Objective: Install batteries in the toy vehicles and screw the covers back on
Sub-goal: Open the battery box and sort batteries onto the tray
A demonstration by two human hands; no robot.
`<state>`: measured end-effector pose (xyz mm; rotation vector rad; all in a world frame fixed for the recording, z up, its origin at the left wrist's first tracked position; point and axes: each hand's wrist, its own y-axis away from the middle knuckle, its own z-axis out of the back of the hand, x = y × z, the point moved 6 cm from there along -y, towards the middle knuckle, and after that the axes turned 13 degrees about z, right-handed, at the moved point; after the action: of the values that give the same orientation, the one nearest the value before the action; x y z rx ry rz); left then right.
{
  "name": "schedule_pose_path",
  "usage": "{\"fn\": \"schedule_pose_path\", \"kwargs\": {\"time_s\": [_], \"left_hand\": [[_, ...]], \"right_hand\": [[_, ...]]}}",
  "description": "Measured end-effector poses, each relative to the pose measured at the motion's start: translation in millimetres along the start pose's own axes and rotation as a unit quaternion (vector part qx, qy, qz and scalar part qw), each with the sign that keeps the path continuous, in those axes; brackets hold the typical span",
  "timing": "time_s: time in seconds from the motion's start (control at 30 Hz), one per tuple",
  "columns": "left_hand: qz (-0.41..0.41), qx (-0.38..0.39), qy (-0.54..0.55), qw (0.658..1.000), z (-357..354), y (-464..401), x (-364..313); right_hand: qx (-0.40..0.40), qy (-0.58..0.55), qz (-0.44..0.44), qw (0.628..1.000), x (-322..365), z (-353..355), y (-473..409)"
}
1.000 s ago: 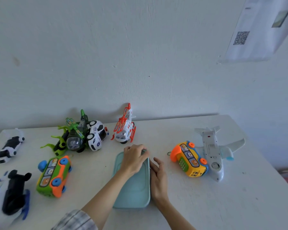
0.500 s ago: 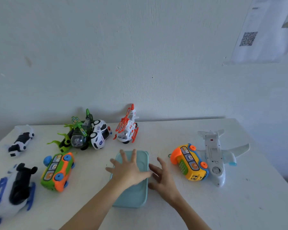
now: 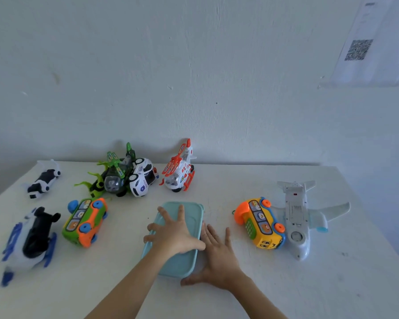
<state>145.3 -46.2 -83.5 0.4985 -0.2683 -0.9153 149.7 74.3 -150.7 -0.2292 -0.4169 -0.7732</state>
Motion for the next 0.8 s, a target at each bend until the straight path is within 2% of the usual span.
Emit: {"fn": "schedule_pose_path", "kwargs": {"time_s": [0.4, 0.47, 0.6, 0.8], "left_hand": [[-0.005, 0.014, 0.060, 0.998, 4.0, -4.9, 1.5], [-0.013, 0.042, 0.102, 0.994, 9.6, -7.6, 3.5], [-0.062, 0.131, 0.294, 0.945, 29.8, -6.3, 8.2], [-0.081, 0.240, 0.389, 0.886, 41.3, 8.2, 20.8]], "right_hand": [[-0.009, -0.023, 0.002, 1.000, 4.4, 7.5, 3.0], [-0.011, -0.025, 0.005, 1.000, 3.6, 8.4, 3.4], [-0.001, -0.034, 0.004, 0.999, 4.9, 10.9, 5.3], [0.000, -0.042, -0.006, 0.999, 10.6, 16.6, 8.6]]}}
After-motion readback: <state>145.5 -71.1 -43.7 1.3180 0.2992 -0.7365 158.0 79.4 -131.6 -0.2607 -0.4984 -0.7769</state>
